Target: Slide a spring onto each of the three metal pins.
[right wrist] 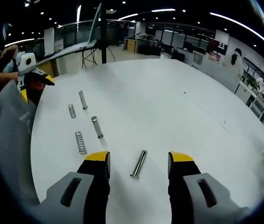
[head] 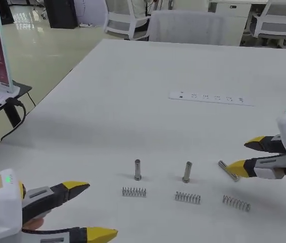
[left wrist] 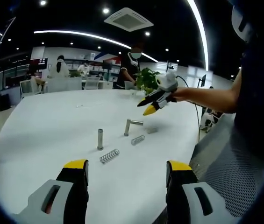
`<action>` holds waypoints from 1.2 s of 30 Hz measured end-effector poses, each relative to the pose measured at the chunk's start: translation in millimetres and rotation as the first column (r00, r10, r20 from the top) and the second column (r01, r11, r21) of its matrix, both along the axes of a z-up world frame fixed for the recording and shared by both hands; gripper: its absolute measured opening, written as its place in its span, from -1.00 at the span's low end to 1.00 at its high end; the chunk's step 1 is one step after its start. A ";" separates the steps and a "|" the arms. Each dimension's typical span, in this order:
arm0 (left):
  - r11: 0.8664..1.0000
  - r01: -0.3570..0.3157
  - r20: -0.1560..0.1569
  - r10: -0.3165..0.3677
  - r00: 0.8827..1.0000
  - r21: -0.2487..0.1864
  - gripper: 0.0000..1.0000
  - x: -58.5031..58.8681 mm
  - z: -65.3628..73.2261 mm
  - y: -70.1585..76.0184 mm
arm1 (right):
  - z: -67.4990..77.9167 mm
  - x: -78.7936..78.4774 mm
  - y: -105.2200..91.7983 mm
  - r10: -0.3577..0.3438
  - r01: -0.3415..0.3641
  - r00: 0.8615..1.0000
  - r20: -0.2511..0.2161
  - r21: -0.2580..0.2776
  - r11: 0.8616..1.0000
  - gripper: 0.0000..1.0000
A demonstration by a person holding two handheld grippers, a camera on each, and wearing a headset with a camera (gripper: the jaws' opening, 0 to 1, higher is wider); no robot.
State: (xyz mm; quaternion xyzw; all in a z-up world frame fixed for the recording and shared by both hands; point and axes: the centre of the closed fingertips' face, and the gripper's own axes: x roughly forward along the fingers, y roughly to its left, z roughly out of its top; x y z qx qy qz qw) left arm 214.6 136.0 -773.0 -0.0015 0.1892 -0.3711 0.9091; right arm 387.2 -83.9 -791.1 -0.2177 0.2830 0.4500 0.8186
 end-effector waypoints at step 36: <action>1.000 -0.006 -0.007 0.005 1.000 -0.010 0.25 -1.3 -0.7 0.0 | -51.6 24.1 8.3 -0.105 0.077 0.986 -0.126 -0.211 0.974 -0.71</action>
